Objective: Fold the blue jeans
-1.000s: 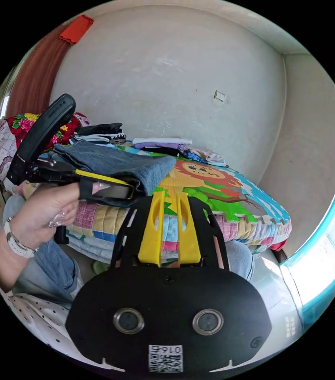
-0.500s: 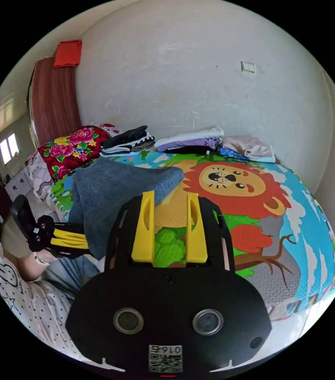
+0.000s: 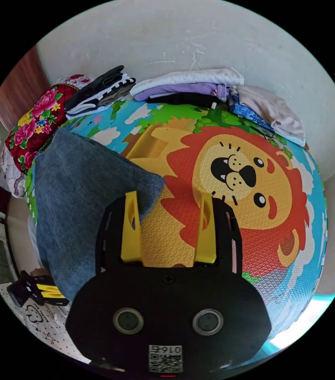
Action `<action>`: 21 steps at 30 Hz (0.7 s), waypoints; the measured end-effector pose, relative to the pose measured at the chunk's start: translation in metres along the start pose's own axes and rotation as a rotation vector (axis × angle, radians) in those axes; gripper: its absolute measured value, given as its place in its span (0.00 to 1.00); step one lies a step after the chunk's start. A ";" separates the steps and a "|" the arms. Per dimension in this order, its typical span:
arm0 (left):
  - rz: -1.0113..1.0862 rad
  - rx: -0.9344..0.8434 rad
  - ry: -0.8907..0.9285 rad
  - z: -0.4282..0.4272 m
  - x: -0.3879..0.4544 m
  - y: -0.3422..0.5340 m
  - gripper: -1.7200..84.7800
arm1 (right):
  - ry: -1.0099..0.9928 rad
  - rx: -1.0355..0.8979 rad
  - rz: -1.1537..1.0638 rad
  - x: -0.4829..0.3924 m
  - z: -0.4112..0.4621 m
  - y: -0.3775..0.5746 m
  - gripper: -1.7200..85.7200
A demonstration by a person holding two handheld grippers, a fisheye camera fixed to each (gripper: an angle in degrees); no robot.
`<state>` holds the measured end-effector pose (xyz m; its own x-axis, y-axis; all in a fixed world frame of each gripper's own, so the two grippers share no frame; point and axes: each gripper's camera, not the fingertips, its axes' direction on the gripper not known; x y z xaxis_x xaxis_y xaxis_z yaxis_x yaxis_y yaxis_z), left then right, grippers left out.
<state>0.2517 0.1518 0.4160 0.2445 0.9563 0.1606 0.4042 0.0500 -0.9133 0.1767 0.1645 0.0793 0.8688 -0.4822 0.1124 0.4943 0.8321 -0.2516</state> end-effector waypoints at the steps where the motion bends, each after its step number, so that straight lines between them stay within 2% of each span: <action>1: 0.001 0.003 -0.007 -0.002 0.002 0.000 0.01 | -0.018 -0.002 0.016 0.001 -0.003 0.001 0.24; 5: 0.013 0.025 -0.009 -0.014 0.006 0.006 0.01 | -0.137 0.146 -0.065 -0.020 -0.045 0.039 0.16; 8: -0.013 0.046 0.032 -0.017 -0.005 0.010 0.01 | -0.136 0.185 -0.172 -0.051 -0.062 0.078 0.15; 13: -0.232 0.108 0.053 -0.030 -0.046 0.031 0.01 | -0.129 0.422 -0.261 -0.097 -0.093 0.167 0.15; 16: -0.300 0.153 0.126 -0.036 -0.070 0.039 0.01 | -0.065 0.492 -0.351 -0.134 -0.098 0.218 0.15; 19: -0.297 0.166 0.139 -0.039 -0.086 0.037 0.01 | 0.059 0.428 -0.441 -0.177 -0.087 0.251 0.15; 21: -0.286 0.178 0.122 -0.042 -0.093 0.036 0.01 | 0.161 0.422 -0.410 -0.200 -0.076 0.261 0.15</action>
<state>0.2804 0.0523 0.3838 0.2515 0.8554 0.4528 0.3138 0.3705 -0.8742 0.1297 0.4576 -0.0817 0.6063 -0.7944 -0.0360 0.7848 0.5905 0.1881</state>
